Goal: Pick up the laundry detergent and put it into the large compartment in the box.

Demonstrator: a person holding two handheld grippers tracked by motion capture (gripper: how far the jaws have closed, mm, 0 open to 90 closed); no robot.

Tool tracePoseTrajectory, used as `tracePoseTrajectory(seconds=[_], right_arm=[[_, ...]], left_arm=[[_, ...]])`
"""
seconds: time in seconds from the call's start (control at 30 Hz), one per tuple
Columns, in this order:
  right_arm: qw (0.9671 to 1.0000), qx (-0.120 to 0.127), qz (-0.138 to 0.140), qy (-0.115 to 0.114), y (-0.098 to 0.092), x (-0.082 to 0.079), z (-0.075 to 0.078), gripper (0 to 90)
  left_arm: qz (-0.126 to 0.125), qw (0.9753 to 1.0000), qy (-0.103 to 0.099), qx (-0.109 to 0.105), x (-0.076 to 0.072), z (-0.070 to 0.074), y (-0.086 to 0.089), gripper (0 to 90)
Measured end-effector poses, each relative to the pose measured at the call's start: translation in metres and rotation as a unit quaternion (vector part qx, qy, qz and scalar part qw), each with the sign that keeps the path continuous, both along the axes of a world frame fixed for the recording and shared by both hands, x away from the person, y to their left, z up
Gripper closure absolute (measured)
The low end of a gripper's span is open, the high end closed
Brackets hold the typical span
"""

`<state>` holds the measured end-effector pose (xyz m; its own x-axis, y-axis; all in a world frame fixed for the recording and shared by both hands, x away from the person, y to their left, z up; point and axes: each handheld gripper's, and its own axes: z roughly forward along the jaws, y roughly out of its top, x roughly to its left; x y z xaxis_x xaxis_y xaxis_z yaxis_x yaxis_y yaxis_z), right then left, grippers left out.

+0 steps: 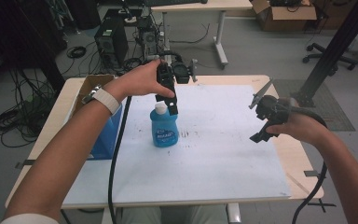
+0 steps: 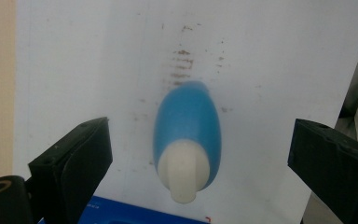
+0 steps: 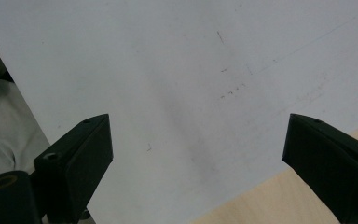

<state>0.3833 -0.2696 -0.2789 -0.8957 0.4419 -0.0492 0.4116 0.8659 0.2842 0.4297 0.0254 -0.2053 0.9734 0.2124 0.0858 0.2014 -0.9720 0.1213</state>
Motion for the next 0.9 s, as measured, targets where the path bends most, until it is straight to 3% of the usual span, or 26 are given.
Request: tracePoseTrajectory(seconds=[0.17,0.9], right_arm=[[1.0,0.0,0.0,0.0,0.0,0.001,-0.001,8.1],[1.0,-0.002,-0.004,0.002,0.004,0.002,-0.001,8.2]], left_arm=[[-0.006,1.0,0.001,-0.004,0.001,-0.003,0.004,6.4],[-0.016,0.9997,0.004,0.015,0.003,-0.029,0.017,6.4]])
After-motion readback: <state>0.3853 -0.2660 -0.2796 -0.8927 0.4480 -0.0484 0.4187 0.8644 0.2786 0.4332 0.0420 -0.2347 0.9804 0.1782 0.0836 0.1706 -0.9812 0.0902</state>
